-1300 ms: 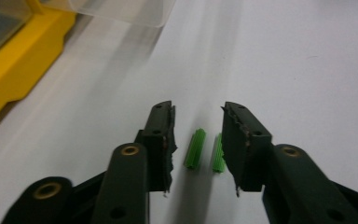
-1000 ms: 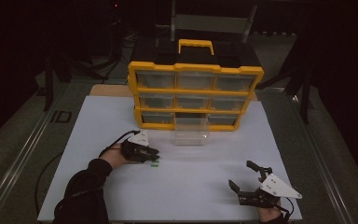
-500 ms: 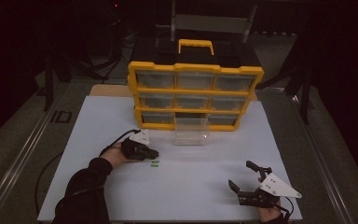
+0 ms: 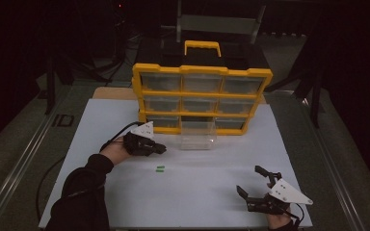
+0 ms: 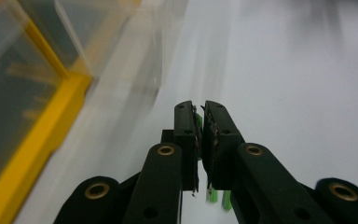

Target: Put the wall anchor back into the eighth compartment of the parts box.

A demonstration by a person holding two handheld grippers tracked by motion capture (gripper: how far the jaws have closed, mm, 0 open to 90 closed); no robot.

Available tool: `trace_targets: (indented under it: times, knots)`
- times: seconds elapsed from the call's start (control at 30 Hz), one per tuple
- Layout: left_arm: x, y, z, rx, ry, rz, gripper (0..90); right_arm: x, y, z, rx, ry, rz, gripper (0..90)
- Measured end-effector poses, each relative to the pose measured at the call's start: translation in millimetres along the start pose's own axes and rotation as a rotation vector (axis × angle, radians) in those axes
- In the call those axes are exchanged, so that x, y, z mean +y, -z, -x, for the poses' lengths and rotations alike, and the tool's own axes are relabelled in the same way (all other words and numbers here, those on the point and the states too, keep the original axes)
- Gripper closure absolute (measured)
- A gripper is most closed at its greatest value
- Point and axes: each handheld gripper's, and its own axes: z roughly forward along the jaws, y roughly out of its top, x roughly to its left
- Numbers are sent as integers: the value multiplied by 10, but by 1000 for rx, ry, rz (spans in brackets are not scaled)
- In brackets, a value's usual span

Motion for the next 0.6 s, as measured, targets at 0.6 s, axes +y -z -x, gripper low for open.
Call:
trace_targets:
  times: [0.6]
  knots:
    - [718,250,-134,20,-17,116,835,7,27,0,7,24,42,81]
